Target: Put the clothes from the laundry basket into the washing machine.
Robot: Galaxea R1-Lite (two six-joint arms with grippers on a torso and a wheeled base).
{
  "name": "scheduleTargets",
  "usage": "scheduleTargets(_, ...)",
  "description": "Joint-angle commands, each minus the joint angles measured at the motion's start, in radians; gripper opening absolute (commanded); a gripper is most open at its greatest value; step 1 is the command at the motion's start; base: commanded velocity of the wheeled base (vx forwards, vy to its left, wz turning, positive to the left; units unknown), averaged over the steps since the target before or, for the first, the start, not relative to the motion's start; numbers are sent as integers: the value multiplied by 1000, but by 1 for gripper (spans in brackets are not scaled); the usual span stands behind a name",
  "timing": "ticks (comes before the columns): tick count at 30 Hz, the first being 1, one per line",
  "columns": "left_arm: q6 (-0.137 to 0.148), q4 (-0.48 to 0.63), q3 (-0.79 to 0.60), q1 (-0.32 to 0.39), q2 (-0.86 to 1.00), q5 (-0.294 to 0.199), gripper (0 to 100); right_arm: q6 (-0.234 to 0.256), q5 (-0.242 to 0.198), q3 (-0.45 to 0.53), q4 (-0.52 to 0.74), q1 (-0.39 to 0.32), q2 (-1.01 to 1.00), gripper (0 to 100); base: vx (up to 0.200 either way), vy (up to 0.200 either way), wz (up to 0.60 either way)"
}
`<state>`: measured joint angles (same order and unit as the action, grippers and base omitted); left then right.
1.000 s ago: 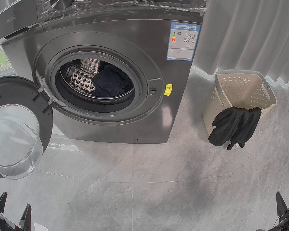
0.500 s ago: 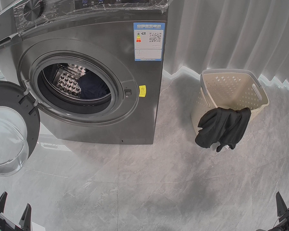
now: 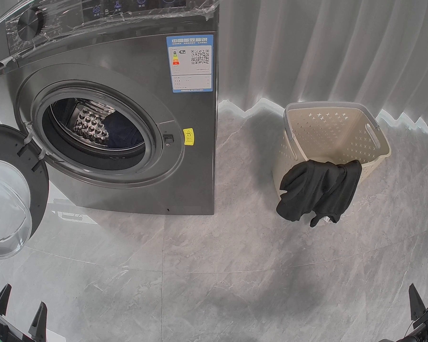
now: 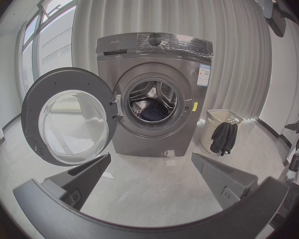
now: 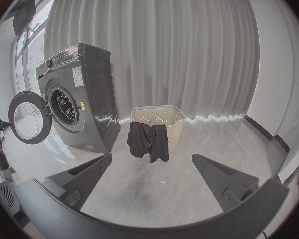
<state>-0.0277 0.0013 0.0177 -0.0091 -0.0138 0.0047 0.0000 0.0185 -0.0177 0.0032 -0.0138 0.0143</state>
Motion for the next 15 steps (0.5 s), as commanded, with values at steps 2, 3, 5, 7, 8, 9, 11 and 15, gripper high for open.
scheduleTargets(2,2,0,-18,0,14,0,100,0,0,18,0,0,-13,100,200,0,0)
scheduleTargets(3,0,0,-18,0,14,0,100,0,0,18,0,0,-13,100,200,0,0)
scheduleTargets(5,0,0,-18,0,14,0,100,0,0,18,0,0,-14,100,200,0,0)
scheduleTargets(7,2,0,-18,0,14,0,100,0,0,18,0,0,-14,100,200,0,0)
scheduleTargets(8,2,0,-18,0,14,0,100,0,0,18,0,0,-13,100,200,0,0)
scheduleTargets(9,2,0,-18,0,14,0,100,0,0,18,0,0,-13,100,200,0,0)
scheduleTargets(11,0,2,-18,0,14,0,100,0,0,18,0,0,-14,100,0,0,0)
scheduleTargets(15,0,0,-18,0,14,0,100,0,0,18,0,0,-14,100,0,0,0)
